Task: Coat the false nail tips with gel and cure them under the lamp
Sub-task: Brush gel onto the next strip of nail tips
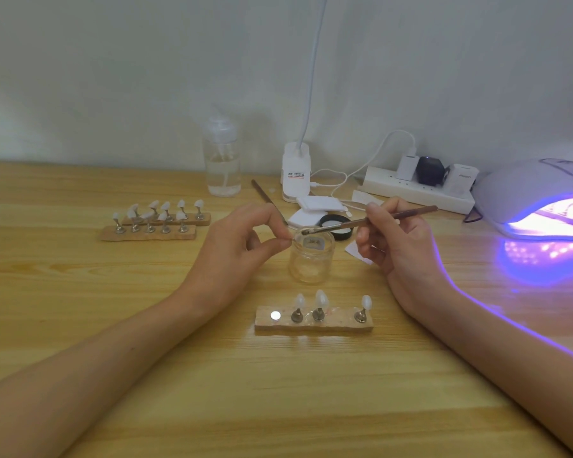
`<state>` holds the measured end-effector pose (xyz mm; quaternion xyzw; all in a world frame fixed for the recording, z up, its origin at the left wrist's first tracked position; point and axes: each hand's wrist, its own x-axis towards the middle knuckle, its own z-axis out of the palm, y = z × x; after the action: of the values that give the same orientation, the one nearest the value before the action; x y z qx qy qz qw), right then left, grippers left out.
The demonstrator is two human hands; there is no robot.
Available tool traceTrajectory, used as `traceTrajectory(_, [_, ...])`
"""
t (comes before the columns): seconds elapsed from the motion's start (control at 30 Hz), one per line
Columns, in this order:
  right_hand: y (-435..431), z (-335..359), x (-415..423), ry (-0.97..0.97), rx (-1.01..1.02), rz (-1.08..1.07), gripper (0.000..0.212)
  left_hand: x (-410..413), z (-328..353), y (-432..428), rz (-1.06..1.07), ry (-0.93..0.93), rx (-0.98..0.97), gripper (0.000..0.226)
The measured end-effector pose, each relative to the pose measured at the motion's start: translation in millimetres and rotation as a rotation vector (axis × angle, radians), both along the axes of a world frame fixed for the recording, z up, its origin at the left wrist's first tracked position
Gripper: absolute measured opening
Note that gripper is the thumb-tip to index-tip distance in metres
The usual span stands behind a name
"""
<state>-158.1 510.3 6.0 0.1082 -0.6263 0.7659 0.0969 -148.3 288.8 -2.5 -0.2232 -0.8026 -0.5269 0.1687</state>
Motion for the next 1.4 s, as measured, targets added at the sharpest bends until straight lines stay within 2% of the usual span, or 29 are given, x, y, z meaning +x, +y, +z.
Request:
traceTrajectory(0.37, [-0.7,0.4,0.6,0.022,0.000,0.055,0.020,0.2,0.1,0.2,-0.003,-0.007,0.003,0.017])
traceTrajectory(0.53, [0.5,-1.1,-0.7,0.000,0.002,-0.012,0.023,0.5,-0.1,0.2,0.030,-0.026,-0.005,0.018])
traceTrajectory(0.67, [-1.1,0.7,0.4,0.020,0.005,0.045,0.023,1.1,1.1,1.0,0.037,-0.043,-0.003,0.016])
traceTrajectory(1.07, [0.5,-1.6,-0.4,0.005,0.006,-0.015,0.022,3.9,2.6,1.9,0.038,-0.073,-0.017,0.014])
traceTrajectory(1.27, [-1.3,-1.3,-0.1,0.014,0.029,0.023,0.023,3.1,1.7,1.5,0.032,-0.081,-0.007,0.015])
traceTrajectory(1.4, [0.0,-0.5,0.0,0.016,-0.019,0.015,0.023,3.2,1.9,1.9,0.025,-0.080,-0.008,0.016])
